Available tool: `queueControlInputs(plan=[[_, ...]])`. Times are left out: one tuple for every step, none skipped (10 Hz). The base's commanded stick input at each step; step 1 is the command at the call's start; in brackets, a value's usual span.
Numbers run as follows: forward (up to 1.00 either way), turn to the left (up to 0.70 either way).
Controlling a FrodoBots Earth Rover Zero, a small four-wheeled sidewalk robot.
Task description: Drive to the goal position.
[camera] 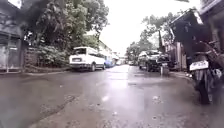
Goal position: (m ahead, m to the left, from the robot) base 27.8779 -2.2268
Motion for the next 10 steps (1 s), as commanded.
queueControlInputs(plan=[[1.0,0.0],[1.0,0.0],[1.0,0.0],[1.0,0.0],[1.0,0.0],[1.0,0.0],[1.0,0.0],[1.0,0.0],[1.0,0.0],[1.0,0.0]])
